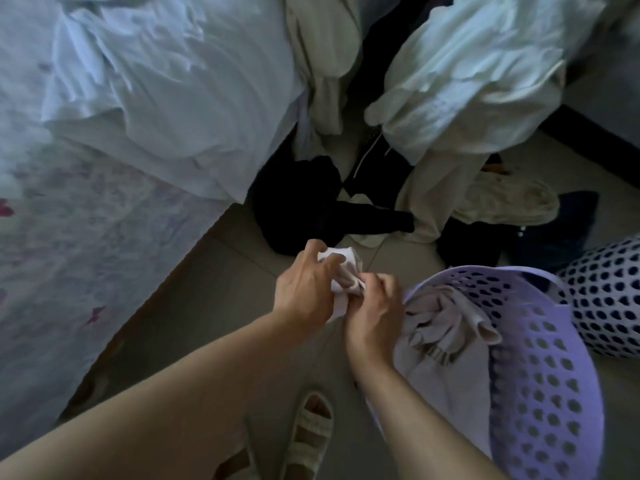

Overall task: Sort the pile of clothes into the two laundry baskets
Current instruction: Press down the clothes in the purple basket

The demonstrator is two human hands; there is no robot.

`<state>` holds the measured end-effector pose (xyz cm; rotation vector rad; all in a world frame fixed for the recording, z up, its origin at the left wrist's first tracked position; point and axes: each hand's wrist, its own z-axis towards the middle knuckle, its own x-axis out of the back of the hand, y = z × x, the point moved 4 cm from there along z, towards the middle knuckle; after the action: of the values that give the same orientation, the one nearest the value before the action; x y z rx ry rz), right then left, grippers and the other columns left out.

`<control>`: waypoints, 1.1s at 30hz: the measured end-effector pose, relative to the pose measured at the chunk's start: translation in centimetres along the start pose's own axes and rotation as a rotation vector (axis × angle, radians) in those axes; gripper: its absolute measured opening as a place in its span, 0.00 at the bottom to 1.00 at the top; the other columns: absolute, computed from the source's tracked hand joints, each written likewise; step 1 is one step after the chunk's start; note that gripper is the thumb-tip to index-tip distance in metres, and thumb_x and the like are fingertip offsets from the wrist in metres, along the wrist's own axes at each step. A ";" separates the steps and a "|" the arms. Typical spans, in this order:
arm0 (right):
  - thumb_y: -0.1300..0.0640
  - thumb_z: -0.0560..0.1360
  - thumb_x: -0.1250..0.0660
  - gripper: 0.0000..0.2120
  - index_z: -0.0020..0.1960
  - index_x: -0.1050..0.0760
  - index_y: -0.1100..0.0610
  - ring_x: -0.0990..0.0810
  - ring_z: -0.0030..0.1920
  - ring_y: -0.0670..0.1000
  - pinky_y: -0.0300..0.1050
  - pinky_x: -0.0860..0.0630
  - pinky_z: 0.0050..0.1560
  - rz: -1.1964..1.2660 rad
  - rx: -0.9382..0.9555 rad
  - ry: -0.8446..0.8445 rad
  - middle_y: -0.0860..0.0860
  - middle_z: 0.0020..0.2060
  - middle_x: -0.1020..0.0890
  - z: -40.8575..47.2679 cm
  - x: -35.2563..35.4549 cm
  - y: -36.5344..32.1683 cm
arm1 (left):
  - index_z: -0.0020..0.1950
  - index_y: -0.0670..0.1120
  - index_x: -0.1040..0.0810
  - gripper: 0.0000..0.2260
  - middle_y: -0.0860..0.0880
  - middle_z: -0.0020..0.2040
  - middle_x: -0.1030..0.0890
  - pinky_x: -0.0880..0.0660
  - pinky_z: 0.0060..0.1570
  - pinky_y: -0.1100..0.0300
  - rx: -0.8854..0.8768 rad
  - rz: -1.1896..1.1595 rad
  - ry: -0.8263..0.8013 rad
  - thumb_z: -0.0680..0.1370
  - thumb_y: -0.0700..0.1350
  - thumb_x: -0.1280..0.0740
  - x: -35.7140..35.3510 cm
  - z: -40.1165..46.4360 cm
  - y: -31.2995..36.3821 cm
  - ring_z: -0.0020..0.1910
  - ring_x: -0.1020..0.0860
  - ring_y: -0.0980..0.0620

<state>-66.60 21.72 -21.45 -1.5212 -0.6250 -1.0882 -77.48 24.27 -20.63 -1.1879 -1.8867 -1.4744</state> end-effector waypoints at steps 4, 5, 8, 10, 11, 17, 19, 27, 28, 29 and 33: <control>0.63 0.68 0.35 0.08 0.45 0.21 0.62 0.19 0.43 0.61 0.48 0.25 0.44 -0.058 -0.053 0.196 0.58 0.43 0.19 0.1 5.7 4.9 | 0.68 0.52 0.33 0.23 0.50 0.65 0.34 0.29 0.44 0.57 -0.073 0.043 -0.083 0.74 0.44 0.34 -1.1 0.1 5.3 0.63 0.29 0.50; 0.67 0.67 0.32 0.08 0.46 0.21 0.63 0.19 0.43 0.61 0.48 0.25 0.44 -0.071 -0.094 0.223 0.59 0.42 0.18 0.1 6.9 6.3 | 0.69 0.51 0.33 0.23 0.50 0.65 0.33 0.29 0.47 0.56 -0.094 0.052 -0.108 0.74 0.44 0.35 -1.4 -0.1 6.8 0.64 0.30 0.50; 0.72 0.68 0.30 0.11 0.50 0.22 0.65 0.19 0.40 0.64 0.53 0.23 0.39 -0.084 -0.244 0.273 0.63 0.41 0.18 -0.1 10.5 10.1 | 0.69 0.50 0.33 0.20 0.50 0.65 0.31 0.29 0.54 0.55 -0.156 0.067 -0.152 0.77 0.44 0.38 -2.6 -0.5 11.1 0.66 0.32 0.49; 0.73 0.69 0.32 0.12 0.51 0.23 0.66 0.19 0.40 0.64 0.53 0.24 0.39 -0.091 -0.297 0.323 0.64 0.42 0.18 -0.2 12.8 11.8 | 0.67 0.50 0.32 0.18 0.51 0.64 0.28 0.30 0.52 0.55 -0.184 0.083 -0.162 0.77 0.44 0.39 -3.6 -0.5 13.4 0.65 0.31 0.49; 0.73 0.69 0.32 0.12 0.52 0.23 0.67 0.19 0.41 0.64 0.53 0.24 0.39 -0.089 -0.316 0.351 0.65 0.43 0.18 -0.2 13.7 12.4 | 0.65 0.50 0.31 0.17 0.51 0.63 0.27 0.31 0.49 0.55 -0.195 0.101 -0.174 0.76 0.43 0.39 -4.1 -0.5 14.2 0.64 0.30 0.48; 0.63 0.74 0.33 0.24 0.69 0.33 0.66 0.25 0.57 0.65 0.54 0.29 0.52 -0.164 -0.583 0.129 0.66 0.59 0.24 -0.4 15.1 18.5 | 0.70 0.52 0.34 0.22 0.50 0.65 0.28 0.29 0.53 0.54 -0.249 0.184 -0.273 0.76 0.43 0.38 -7.8 -0.6 18.3 0.65 0.30 0.47; 0.58 0.73 0.31 0.35 0.74 0.42 0.65 0.32 0.66 0.63 0.54 0.35 0.63 -0.161 -0.600 -0.094 0.64 0.67 0.31 -0.9 13.8 19.5 | 0.70 0.52 0.34 0.22 0.49 0.65 0.29 0.30 0.54 0.54 -0.251 0.202 -0.302 0.76 0.43 0.38 -8.5 -0.6 18.8 0.65 0.31 0.47; 0.54 0.74 0.33 0.34 0.74 0.45 0.62 0.40 0.72 0.58 0.48 0.41 0.71 -0.070 -0.438 -0.317 0.59 0.71 0.38 0.5 11.0 16.2 | 0.63 0.49 0.30 0.16 0.49 0.62 0.29 0.32 0.54 0.55 -0.183 0.266 -0.321 0.76 0.47 0.38 -7.5 1.2 17.7 0.62 0.30 0.46; 0.54 0.74 0.33 0.35 0.75 0.45 0.61 0.41 0.72 0.59 0.48 0.41 0.71 -0.059 -0.421 -0.331 0.59 0.71 0.38 1.1 10.8 15.6 | 0.64 0.49 0.31 0.17 0.49 0.63 0.29 0.32 0.55 0.55 -0.172 0.270 -0.317 0.76 0.47 0.38 -6.9 1.6 17.4 0.63 0.30 0.46; 0.54 0.74 0.34 0.34 0.75 0.45 0.61 0.40 0.72 0.59 0.48 0.41 0.71 -0.053 -0.395 -0.329 0.59 0.71 0.37 1.7 10.6 14.8 | 0.65 0.49 0.31 0.17 0.48 0.63 0.29 0.32 0.57 0.55 -0.158 0.271 -0.308 0.76 0.47 0.38 -6.2 2.1 16.9 0.64 0.31 0.46; 0.54 0.77 0.38 0.29 0.74 0.44 0.61 0.39 0.71 0.57 0.43 0.46 0.64 -0.102 -0.328 -0.356 0.58 0.70 0.36 4.4 9.6 11.9 | 0.69 0.49 0.33 0.21 0.48 0.66 0.31 0.33 0.61 0.55 -0.116 0.284 -0.289 0.76 0.48 0.37 -3.5 4.3 14.8 0.67 0.33 0.47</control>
<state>-51.00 21.32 -18.34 -2.0125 -0.8016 -1.0403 -62.60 27.89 -16.78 -1.7245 -1.7323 -1.3270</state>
